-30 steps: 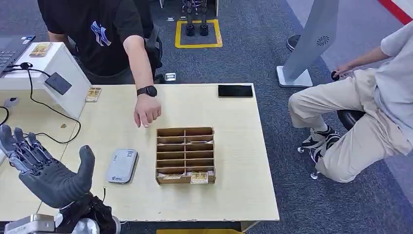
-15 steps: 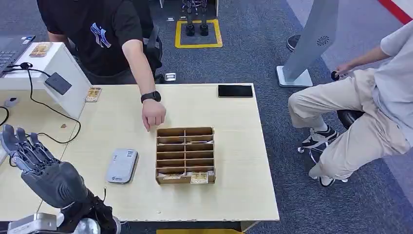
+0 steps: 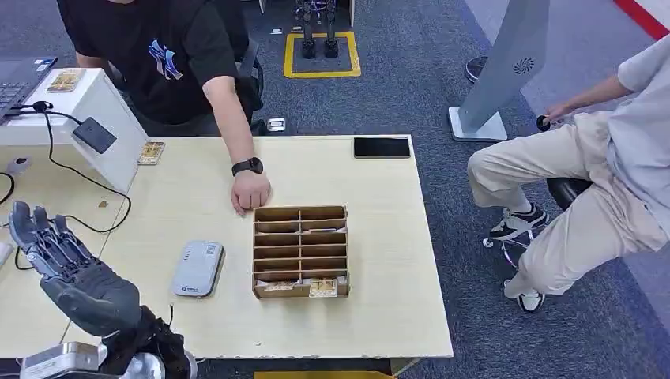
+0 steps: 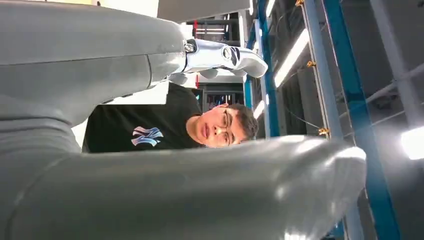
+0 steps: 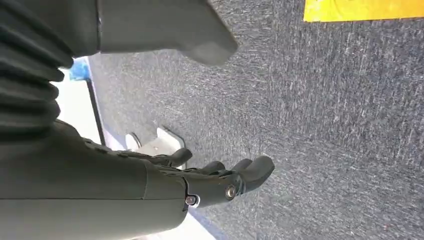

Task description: Pass the card to the sensor for recognition and then transmit it.

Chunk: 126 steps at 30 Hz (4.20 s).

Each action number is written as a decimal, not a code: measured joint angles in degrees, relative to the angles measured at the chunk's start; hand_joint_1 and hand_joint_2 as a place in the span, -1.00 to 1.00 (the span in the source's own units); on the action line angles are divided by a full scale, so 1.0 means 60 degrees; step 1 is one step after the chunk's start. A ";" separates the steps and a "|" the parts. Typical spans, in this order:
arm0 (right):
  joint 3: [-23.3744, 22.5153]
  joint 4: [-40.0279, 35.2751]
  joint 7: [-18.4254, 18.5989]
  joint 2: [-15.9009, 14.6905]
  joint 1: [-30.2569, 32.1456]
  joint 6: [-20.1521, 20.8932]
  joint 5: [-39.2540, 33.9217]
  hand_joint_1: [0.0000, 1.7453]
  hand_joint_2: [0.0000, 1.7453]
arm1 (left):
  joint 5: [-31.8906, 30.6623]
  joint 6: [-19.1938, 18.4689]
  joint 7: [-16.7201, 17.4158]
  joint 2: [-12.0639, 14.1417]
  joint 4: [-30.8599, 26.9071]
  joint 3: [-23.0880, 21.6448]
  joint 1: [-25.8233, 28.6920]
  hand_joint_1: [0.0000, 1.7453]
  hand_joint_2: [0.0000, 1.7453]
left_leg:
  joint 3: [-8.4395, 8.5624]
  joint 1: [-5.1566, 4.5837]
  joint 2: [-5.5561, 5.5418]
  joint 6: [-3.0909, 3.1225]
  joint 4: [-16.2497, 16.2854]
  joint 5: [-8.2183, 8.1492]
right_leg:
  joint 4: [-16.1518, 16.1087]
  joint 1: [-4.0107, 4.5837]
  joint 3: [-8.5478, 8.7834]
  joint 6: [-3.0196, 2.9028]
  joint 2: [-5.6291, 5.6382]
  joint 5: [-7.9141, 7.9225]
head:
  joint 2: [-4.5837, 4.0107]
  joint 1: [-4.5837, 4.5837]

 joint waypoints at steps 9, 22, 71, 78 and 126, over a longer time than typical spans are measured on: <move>0.0000 0.0000 0.0004 0.0000 0.0000 -0.0015 -0.0004 -1.00 -1.00 | -0.0022 0.0000 0.0000 -0.0044 0.0073 0.0004 0.0001 -1.00 1.00 | 0.0000 0.0000 0.0000 0.0000 0.0000 0.0000 | 0.0000 0.0000 0.0000 0.0000 0.0000 0.0000 | 0.0000 -0.0004; 0.0503 0.0033 -0.0069 -0.0047 0.0047 0.0000 -0.0652 -1.00 -1.00 | 0.2196 -0.2306 0.0033 0.0601 0.0390 -0.0243 -0.0010 -1.00 1.00 | 0.0003 0.0001 0.0001 0.0000 -0.0001 0.0000 | -0.0001 0.0001 -0.0001 0.0000 0.0002 0.0000 | 0.0000 -0.0003; 0.0565 0.0040 -0.0182 -0.0616 -0.0035 0.0444 -0.0113 -1.00 1.00 | -0.6342 -0.2998 0.4306 0.2029 0.5606 -0.3268 -0.2212 -1.00 1.00 | 0.0004 0.0000 0.0004 0.0000 0.0000 0.0000 | -0.0012 0.0000 0.0001 0.0001 0.0010 0.0002 | 0.0000 -0.0004; 0.0565 0.0040 -0.0179 -0.0616 -0.0035 0.0444 -0.0113 -1.00 1.00 | -0.6379 -0.2969 0.4317 0.1952 0.5832 -0.3279 -0.2271 -1.00 1.00 | 0.0003 0.0000 0.0004 0.0000 0.0000 0.0000 | -0.0012 0.0000 0.0000 0.0001 0.0010 0.0001 | 0.0000 0.0000; 0.0470 0.0051 -0.0270 -0.0616 -0.0031 0.0448 0.0200 -1.00 1.00 | -0.9654 -0.0087 0.2943 0.0040 0.7511 -0.1315 -0.1692 -1.00 1.00 | -0.0001 0.0000 0.0001 0.0001 0.0000 -0.0001 | -0.0012 0.0000 0.0003 0.0001 0.0008 0.0001 | 0.0000 0.0000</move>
